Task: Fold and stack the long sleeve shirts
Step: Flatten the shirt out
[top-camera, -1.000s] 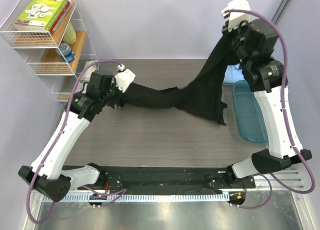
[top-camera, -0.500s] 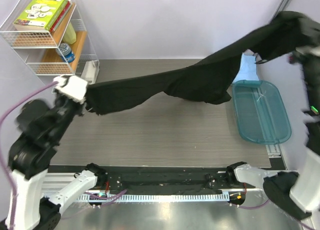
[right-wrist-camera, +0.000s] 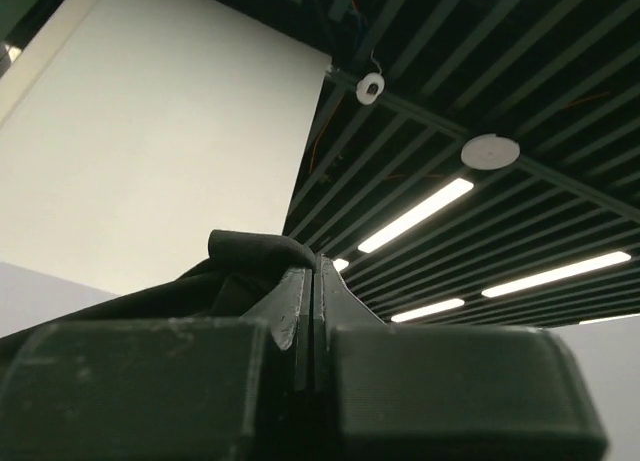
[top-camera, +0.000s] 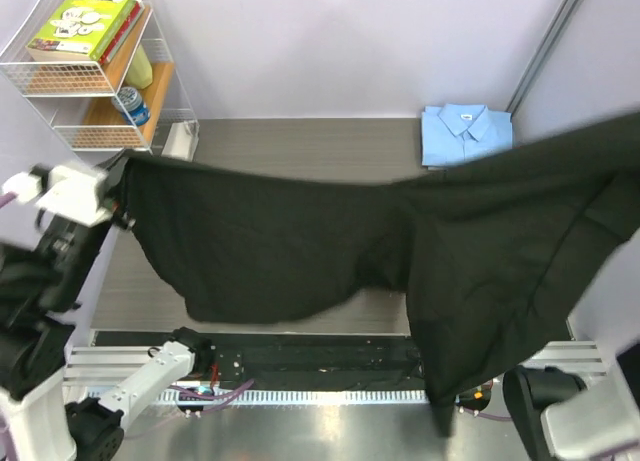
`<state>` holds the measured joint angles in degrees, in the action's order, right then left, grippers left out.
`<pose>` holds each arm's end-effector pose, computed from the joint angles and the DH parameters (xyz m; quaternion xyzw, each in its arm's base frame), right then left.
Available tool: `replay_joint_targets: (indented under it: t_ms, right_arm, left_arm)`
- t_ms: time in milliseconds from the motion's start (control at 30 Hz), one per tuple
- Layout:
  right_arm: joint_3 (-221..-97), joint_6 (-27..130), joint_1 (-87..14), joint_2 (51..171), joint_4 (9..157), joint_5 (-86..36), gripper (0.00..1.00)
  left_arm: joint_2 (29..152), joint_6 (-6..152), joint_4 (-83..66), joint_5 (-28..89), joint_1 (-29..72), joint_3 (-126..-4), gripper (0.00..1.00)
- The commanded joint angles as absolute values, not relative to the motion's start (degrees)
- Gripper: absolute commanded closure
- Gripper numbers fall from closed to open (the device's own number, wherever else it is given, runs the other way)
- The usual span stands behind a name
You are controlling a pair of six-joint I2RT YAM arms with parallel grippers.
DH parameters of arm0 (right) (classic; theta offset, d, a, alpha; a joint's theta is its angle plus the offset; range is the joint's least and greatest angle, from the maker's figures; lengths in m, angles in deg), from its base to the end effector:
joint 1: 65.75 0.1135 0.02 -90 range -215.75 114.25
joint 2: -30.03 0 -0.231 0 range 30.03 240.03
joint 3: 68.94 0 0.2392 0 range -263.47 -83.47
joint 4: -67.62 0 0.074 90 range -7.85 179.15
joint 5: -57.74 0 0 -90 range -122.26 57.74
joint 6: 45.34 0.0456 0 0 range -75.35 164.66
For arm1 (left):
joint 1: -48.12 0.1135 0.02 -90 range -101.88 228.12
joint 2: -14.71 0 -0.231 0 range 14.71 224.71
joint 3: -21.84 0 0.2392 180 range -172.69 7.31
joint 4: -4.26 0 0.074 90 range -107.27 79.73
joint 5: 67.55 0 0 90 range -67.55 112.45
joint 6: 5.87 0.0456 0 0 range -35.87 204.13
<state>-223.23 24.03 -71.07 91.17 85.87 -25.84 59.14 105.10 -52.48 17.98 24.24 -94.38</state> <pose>-0.0728 0.0119 0.6698 -0.0725 0.1226 -0.2151 0.9662 0.0427 -0.0150 0.5334 0.2033 0.5738 0.0036 0.7934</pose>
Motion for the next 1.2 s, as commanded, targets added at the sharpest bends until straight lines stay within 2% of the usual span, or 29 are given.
replay_joint_targets:
  t_ms: [0, 133, 267, 333, 433, 467, 500, 533, 567, 633, 667, 767, 1000, 1167]
  right_arm:
    - [-218.30, 20.59, -71.29, 107.01, 86.98, -26.39, 0.99]
    - [-209.26, 17.96, -70.76, 112.20, 87.24, -20.66, 0.99]
    - [-198.72, 5.22, -61.22, 118.96, 85.76, -24.34, 0.99]
    - [-199.12, 0.64, -58.03, 125.89, 84.61, -26.88, 0.99]
    - [-212.61, -3.41, -54.33, 141.26, 86.70, -31.53, 0.99]
    - [-223.89, -4.99, -53.63, 146.43, 88.02, -31.99, 0.99]
    - [-229.05, -6.66, -52.14, 150.57, 90.73, -34.78, 0.99]
    - [-232.84, -8.41, -51.43, 157.23, 91.45, -35.85, 0.99]
    - [-234.88, -13.22, -50.55, 158.86, 91.98, -38.21, 0.99]
    - [-229.92, -17.20, -48.09, 158.62, 89.81, -40.42, 0.99]
    - [-220.93, -18.61, -47.39, 157.57, 85.18, -42.78, 0.99]
    - [-210.15, -21.35, -44.40, 155.36, 82.67, -46.39, 0.99]
    - [-212.13, -20.74, -42.11, 161.68, 86.27, -56.41, 0.99]
    - [-212.49, -18.89, -42.02, 162.92, 88.12, -58.63, 0.99]
  left_arm:
    - [66.74, 105.83, -50.44, 13.49, 24.74, -89.57, 1.00]
    - [71.47, 108.03, -45.96, 12.26, 24.83, -81.04, 1.00]
    - [77.35, 110.32, -37.53, 12.33, 26.75, -71.54, 1.00]
    - [80.79, 109.80, -32.71, 15.22, 30.17, -69.08, 1.00]
    - [91.85, 107.95, -29.79, 19.18, 35.45, -71.60, 1.00]
    - [94.58, 107.77, -29.17, 22.24, 36.51, -72.75, 1.00]
    - [100.43, 107.94, -28.55, 24.53, 37.82, -73.72, 1.00]
    - [103.19, 108.29, -28.63, 25.25, 38.10, -75.03, 1.00]
    - [106.00, 108.56, -30.11, 28.65, 38.36, -78.61, 1.00]
    - [114.27, 109.61, -32.49, 30.53, 38.54, -82.06, 1.00]
    - [117.08, 109.44, -33.63, 30.71, 38.54, -85.04, 1.00]
    - [125.26, 109.18, -36.71, 30.10, 38.63, -90.58, 1.00]
    - [131.34, 110.66, -35.14, 24.39, 38.72, -90.70, 1.00]
    - [133.36, 111.64, -34.18, 22.98, 39.24, -89.72, 0.99]
